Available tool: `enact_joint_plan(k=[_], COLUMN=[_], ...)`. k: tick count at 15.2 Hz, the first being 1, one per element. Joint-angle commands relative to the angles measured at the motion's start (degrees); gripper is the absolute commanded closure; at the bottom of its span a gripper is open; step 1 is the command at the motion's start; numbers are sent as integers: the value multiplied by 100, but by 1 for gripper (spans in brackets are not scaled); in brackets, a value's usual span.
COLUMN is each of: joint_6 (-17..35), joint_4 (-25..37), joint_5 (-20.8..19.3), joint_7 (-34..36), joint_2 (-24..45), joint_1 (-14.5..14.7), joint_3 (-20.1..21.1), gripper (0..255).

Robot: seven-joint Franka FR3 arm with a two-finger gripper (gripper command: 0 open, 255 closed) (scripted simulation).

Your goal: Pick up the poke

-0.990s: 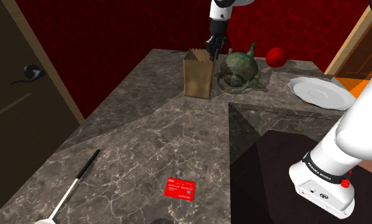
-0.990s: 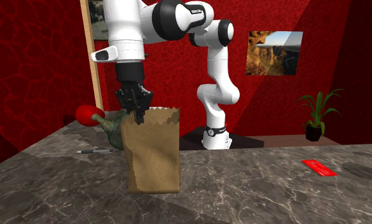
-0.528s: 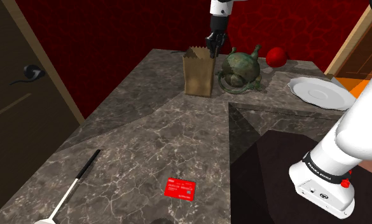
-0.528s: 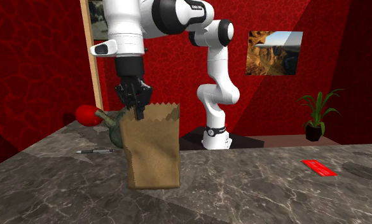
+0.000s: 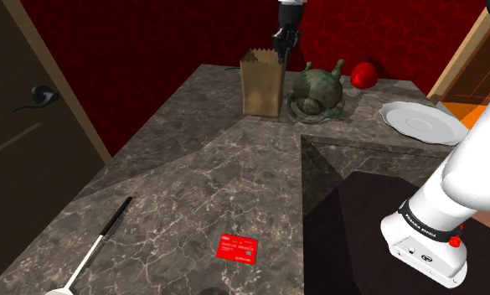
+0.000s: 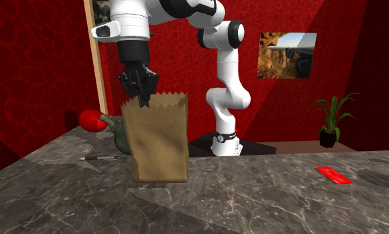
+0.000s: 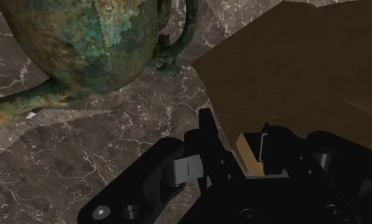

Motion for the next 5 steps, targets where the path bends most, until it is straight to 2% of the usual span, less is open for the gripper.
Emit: enact_joint_plan(k=[1,5], joint_6=[-148,-322], joint_4=[163,363], joint_5=[1,0], joint_7=[0,7], joint_2=[7,32], joint_1=[-3,-5], joint_3=[-2,-3], gripper=[255,255])
